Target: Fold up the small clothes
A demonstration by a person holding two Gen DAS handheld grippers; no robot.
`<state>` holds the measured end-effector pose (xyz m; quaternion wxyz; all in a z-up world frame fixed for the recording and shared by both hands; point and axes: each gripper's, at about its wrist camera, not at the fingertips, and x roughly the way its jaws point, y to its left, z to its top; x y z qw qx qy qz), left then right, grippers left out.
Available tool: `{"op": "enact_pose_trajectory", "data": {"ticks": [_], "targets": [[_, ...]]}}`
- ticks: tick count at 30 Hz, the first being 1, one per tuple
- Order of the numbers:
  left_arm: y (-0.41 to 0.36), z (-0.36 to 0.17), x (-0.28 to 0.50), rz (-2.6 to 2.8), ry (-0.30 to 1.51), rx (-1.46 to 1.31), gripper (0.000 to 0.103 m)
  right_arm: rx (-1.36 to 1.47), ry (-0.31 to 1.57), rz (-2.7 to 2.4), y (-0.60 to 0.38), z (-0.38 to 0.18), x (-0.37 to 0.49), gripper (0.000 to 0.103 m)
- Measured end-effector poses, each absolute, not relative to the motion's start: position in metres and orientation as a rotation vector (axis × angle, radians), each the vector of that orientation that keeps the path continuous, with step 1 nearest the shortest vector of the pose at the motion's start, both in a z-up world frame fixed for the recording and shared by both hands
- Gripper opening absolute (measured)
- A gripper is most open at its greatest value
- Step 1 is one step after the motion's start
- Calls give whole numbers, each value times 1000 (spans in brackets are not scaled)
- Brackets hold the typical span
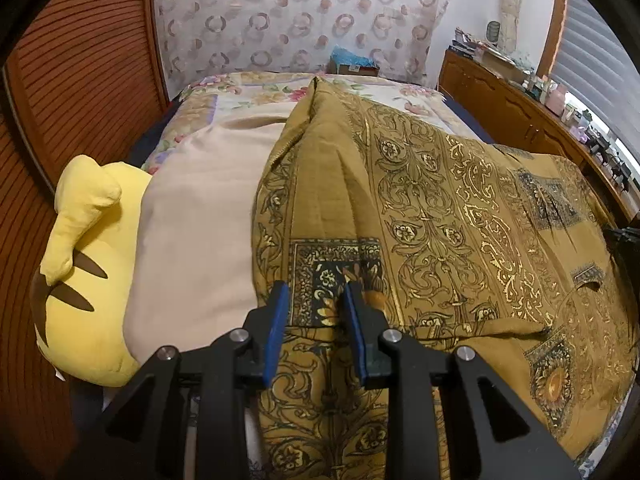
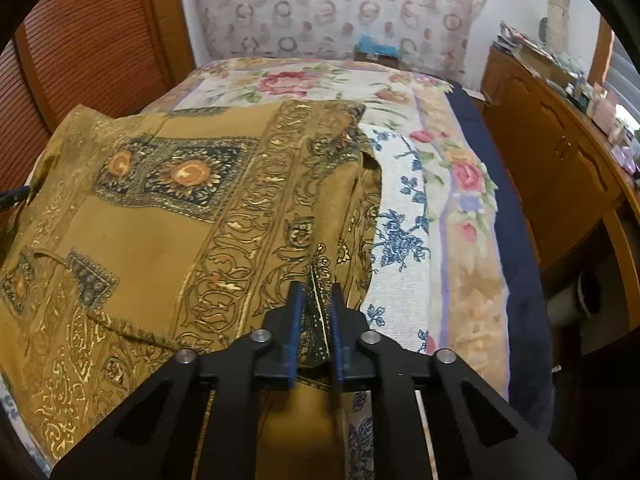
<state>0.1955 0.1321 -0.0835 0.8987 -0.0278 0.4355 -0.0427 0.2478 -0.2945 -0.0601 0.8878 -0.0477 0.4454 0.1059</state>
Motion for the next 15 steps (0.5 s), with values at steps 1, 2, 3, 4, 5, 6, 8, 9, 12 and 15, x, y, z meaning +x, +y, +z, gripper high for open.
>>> {"op": "enact_pose_trajectory", "data": {"ticks": [1,2,3,4,5,6,8,9,12,15], "targets": [[132,-84,195,-88,900,-54,26,-97,911,233,-294,-56,246,4],[131,-84,195,-90,898,-55,26,-96,895,236,-294,-52,245,4],[132,-85,195,-94,897,-56,26,-94,883,237,-294,-49,244,3],[132,-85,195,-98,896,-57,25,-86,866,239,-294,-45,243,3],[133,-85,195,-102,895,-58,25,-80,850,236,-295,-40,242,3],[134,-85,195,-111,893,-65,13,-76,839,234,-296,-37,242,3],[136,-82,193,-118,885,-80,4,-69,814,230,-296,-29,242,3],[137,-80,192,-119,878,-82,1,-68,809,230,-297,-27,242,2],[141,-66,182,-90,814,-87,0,-73,791,227,-298,-21,244,2],[148,-51,174,-77,766,-101,0,-65,778,230,-301,-18,245,2]]}}
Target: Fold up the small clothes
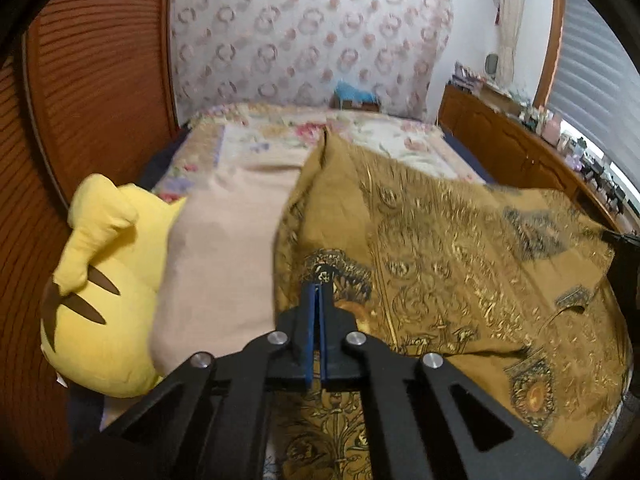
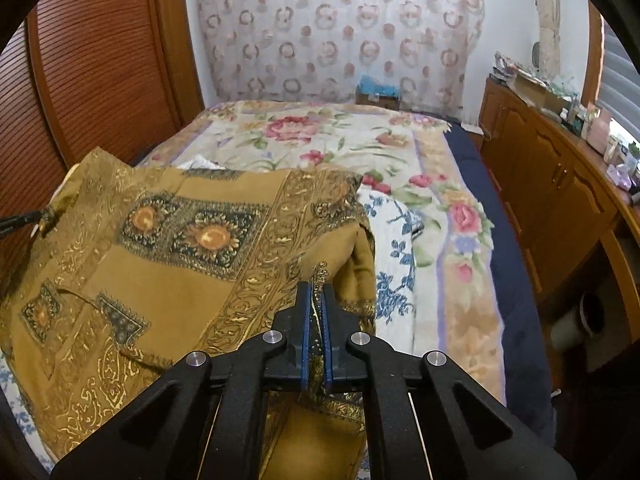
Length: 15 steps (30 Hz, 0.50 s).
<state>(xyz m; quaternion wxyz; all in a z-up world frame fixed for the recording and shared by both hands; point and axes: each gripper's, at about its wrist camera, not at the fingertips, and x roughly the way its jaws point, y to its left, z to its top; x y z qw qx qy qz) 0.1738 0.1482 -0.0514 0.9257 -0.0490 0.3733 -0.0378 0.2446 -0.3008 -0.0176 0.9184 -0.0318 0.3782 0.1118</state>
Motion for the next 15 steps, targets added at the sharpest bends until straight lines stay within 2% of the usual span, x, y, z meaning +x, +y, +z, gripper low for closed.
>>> {"op": "enact_pose_trajectory", "data": {"ticks": [15], "targets": [[151,-20,141,-67,650,-123,0,-70,709,205,-308,12,223,0]]}}
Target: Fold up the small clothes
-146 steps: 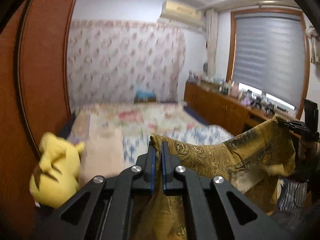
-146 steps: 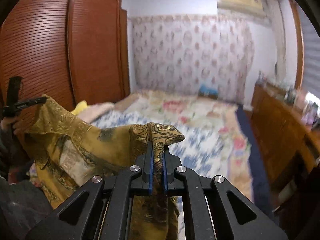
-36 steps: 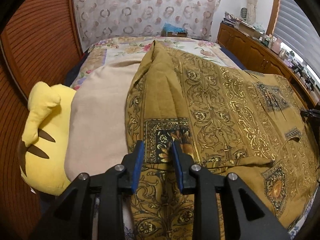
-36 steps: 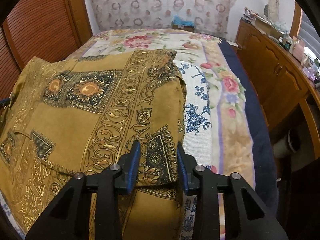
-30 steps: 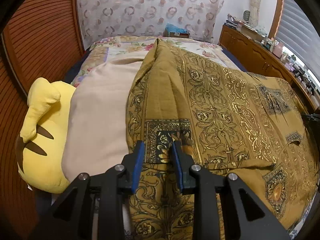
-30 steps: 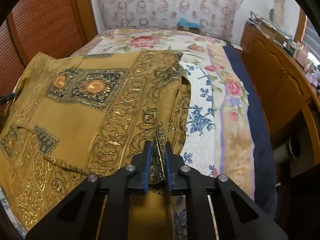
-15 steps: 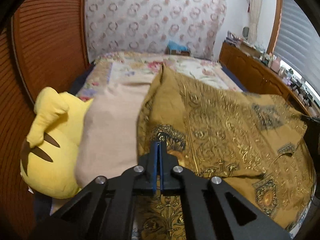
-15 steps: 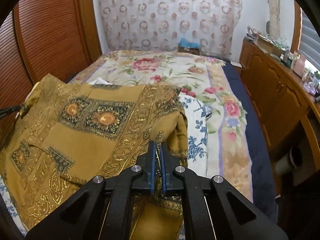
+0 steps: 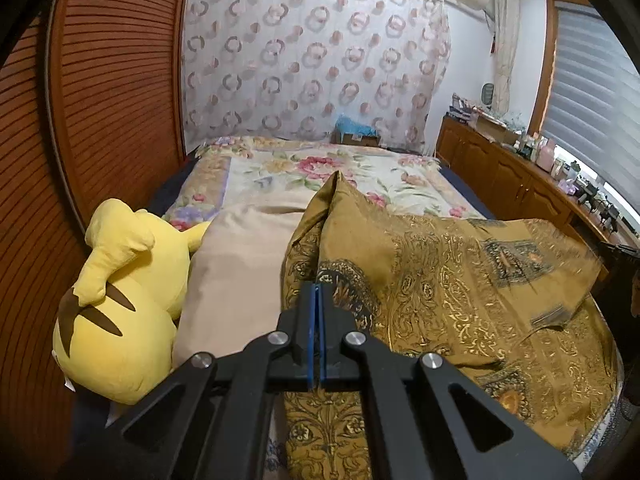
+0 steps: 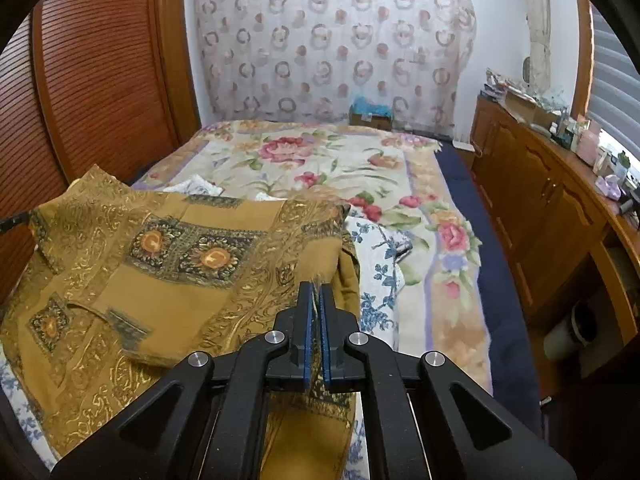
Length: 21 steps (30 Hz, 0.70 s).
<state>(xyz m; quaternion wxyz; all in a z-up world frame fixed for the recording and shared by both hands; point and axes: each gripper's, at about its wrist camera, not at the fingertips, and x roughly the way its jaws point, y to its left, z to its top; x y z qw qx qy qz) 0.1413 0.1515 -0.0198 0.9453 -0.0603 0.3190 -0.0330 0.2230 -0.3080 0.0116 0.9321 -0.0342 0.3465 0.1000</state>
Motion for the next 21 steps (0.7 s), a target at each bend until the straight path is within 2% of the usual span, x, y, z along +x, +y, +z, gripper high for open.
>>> {"op": "enact_pose_trajectory", "data": {"ticks": [8,10,11,13,14,19,20,21], "targets": [[146,-22,131,-71,643,-90,0,-69,737,185,-314,-7,212,0],[146,-25,134,-78,653,-96,0,-62,753,160,-316,-13,216,16],[145,-27,135,-81,658,-99,0,-64,758,144,-316,-18,217,20],[144,-32,137,-77,665,-95,0,-60,781,139,-317,-26,221,36],[143,-33,138,-77,668,-95,0,-60,802,136,-317,-34,225,38],[137,-44,143,-81,688,-96,0,-62,908,118,-314,-69,241,39],[136,-45,143,-82,692,-95,0,-53,911,119,-314,-72,242,38],[135,-47,144,-84,696,-93,0,-50,908,121,-314,-73,244,30]]}}
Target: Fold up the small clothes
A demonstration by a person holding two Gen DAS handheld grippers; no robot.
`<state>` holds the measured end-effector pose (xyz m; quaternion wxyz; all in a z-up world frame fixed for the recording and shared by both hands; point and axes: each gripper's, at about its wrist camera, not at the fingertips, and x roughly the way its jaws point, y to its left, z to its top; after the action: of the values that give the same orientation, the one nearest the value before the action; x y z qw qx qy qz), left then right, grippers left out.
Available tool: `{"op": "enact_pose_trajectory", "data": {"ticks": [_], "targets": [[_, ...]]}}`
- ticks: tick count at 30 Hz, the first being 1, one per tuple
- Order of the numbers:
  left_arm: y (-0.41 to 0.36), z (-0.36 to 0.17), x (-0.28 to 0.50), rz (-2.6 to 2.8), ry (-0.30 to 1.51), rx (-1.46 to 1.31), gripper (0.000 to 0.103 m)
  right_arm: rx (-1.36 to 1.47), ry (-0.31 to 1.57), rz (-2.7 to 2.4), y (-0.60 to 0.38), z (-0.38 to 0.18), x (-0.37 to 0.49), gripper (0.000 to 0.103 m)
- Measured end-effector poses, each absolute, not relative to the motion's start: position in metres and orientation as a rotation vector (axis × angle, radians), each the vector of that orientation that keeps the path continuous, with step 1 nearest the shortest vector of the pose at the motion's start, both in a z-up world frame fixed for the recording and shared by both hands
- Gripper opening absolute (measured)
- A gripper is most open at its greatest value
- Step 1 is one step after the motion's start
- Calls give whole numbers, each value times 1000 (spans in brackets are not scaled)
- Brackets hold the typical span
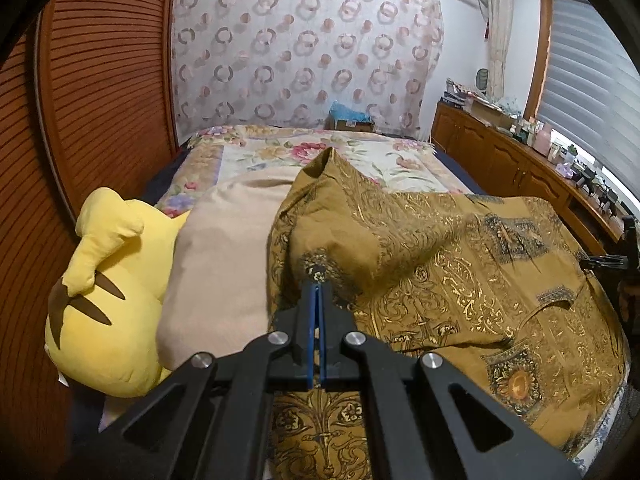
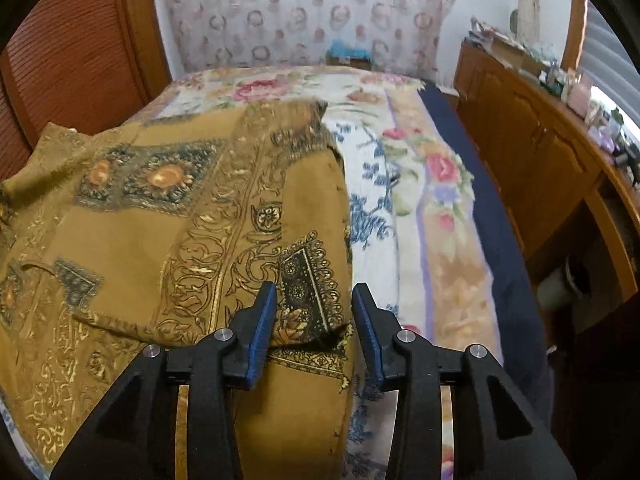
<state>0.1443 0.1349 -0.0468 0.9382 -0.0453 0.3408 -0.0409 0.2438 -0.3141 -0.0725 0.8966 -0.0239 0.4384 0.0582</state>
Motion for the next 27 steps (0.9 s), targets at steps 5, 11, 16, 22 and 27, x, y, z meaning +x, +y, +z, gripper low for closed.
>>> {"op": "enact_pose_trajectory", "data": {"ticks": [5,11,16,22,27], "targets": [[128,-44,141,-88,684,-73,0,-102,835,133,-305,-56,235,4],[127,-20,136,-97,619,-92,0,-85,721,131,-302,-17,225,0],[126,1,122,-111,566,-102,0,-53,667,175,-299,10,206,0],[128,13,84,-114,521,-109,0,-76,635,196,-293,31,158,0],[143,5,42,-117,536,-152,0,-76,663,201,-304,34,101,0]]}}
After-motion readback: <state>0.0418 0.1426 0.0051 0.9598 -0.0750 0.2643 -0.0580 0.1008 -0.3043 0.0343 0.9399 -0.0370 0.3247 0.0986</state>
